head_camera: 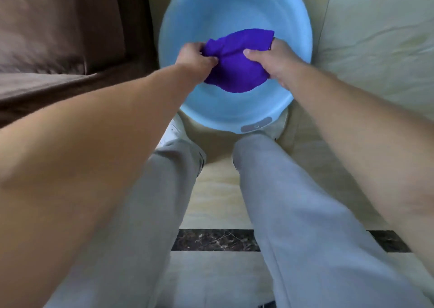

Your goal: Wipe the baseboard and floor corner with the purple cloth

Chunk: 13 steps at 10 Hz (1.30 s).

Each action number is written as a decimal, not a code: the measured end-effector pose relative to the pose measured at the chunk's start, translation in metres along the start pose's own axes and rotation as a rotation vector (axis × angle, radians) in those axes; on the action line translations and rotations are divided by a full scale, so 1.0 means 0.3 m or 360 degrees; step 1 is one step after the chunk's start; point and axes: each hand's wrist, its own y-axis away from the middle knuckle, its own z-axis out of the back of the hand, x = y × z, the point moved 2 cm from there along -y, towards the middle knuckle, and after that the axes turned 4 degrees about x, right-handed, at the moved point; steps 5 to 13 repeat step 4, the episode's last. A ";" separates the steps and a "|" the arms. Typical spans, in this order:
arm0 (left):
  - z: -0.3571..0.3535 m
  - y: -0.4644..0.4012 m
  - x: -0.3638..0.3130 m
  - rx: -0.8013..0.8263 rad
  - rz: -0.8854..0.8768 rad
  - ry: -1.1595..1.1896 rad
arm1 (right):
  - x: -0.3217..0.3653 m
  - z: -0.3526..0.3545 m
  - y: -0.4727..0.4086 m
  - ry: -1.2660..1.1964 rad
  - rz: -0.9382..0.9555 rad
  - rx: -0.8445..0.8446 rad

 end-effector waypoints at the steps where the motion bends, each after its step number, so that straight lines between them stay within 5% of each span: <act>1: -0.022 -0.136 0.031 -0.0048 0.0009 -0.0028 | -0.065 -0.031 -0.131 0.0004 -0.0005 -0.0073; 2: -0.037 -0.191 0.049 -0.0107 0.0032 -0.0060 | -0.106 -0.060 -0.199 -0.0088 -0.0040 -0.0168; 4: -0.005 -0.048 0.010 -0.0054 0.0065 -0.0137 | -0.012 -0.046 -0.071 0.0412 -0.0142 -0.0303; 13: -0.005 -0.048 0.010 -0.0054 0.0065 -0.0137 | -0.012 -0.046 -0.071 0.0412 -0.0142 -0.0303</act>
